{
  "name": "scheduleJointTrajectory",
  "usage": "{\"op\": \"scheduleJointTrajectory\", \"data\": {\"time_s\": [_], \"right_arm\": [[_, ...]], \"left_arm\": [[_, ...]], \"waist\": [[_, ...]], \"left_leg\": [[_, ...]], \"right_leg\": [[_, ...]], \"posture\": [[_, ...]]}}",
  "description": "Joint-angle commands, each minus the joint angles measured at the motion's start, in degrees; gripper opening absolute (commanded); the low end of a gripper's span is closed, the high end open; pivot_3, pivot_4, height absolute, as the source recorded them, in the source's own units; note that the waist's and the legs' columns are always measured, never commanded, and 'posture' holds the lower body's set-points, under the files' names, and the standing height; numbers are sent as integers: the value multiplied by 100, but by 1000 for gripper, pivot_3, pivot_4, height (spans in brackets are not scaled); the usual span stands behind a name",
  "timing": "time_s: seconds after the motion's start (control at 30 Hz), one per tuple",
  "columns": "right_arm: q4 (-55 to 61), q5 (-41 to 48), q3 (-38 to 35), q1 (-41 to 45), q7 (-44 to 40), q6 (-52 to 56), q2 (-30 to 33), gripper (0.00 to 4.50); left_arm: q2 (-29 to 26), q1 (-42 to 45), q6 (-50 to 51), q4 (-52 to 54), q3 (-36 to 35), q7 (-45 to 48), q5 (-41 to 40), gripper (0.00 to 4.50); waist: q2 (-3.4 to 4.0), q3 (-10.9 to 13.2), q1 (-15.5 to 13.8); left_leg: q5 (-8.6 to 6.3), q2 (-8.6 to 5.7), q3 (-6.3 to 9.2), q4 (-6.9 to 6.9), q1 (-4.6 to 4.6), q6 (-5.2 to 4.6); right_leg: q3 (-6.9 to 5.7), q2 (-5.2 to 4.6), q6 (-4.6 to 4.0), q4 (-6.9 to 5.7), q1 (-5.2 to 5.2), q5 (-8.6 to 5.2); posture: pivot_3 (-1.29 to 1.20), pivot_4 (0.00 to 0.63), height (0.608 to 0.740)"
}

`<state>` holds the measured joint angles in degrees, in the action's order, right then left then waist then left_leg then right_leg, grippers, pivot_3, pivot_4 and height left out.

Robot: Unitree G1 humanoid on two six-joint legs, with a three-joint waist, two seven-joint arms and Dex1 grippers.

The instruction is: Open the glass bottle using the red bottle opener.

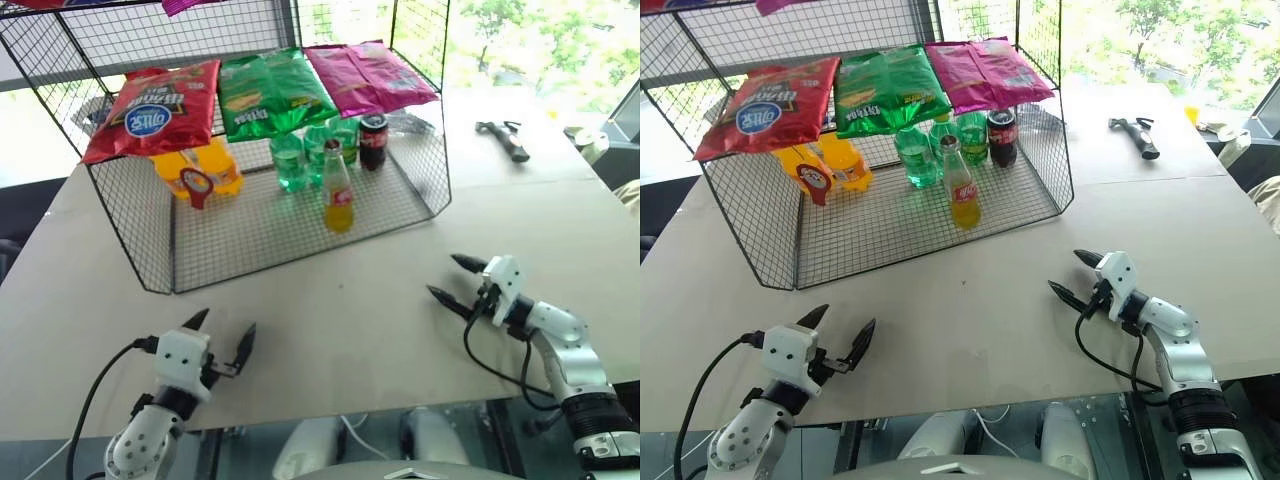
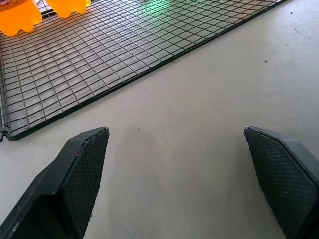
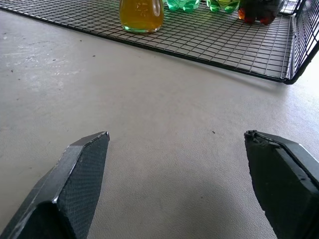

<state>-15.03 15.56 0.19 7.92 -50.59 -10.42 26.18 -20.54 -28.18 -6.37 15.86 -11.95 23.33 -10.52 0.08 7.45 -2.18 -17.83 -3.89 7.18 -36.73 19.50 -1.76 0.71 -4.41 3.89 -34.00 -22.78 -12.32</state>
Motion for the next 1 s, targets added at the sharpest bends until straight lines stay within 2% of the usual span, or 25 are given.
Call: {"op": "scheduleJointTrajectory", "data": {"time_s": [0.03, 0.23, 0.3, 0.47, 0.8, 1.0], "right_arm": [[171, -50, 147, -175, -19, 107, -119, 4367], [1373, 417, 280, -103, -150, 715, -241, 4367], [1774, 570, 340, -22, -161, 927, -283, 4367], [2561, 974, 444, 299, -125, 1467, -425, 4367], [3225, 1313, 504, 1015, 174, 2185, -662, 4367], [3321, 1271, 548, 1036, 279, 2251, -691, 4367]], "left_arm": [[15, 293, 263, -14, -254, -183, -164, 4500], [68, 1054, 689, 294, -800, -463, -811, 4500], [19, 1286, 739, 337, -879, -523, -810, 4500], [-19, 1847, 875, 401, -1079, -852, -732, 4500], [-31, 3033, 1303, 244, -1423, -1714, -687, 4500], [-260, 3638, 1618, -120, -1314, -1657, -629, 4500]], "waist": [[-3, 2, 2], [-12, 21, 107], [-15, 29, 136], [-16, 35, 151], [-29, 42, 139], [-32, 42, 140]], "left_leg": [[0, 1, 0, -4, 1, 0], [2, 9, 3, -33, 26, 7], [1, 4, -11, -50, 43, 9], [2, 4, -25, -54, 47, 13], [5, 3, -21, -58, 49, 19], [5, 2, -23, -59, 50, 20]], "right_leg": [[1, 4, 0, -2, 0, 0], [5, 19, -2, -20, -25, 2], [26, 14, -3, -64, -60, 3], [42, 19, -3, -82, -79, 3], [39, 24, -6, -88, -83, 6], [41, 25, -6, -89, -90, 6]], "posture": [[0, 150, 740], [0, 150, 740], [0, 150, 740], [0, 150, 740], [0, 150, 740], [0, 150, 740]]}}
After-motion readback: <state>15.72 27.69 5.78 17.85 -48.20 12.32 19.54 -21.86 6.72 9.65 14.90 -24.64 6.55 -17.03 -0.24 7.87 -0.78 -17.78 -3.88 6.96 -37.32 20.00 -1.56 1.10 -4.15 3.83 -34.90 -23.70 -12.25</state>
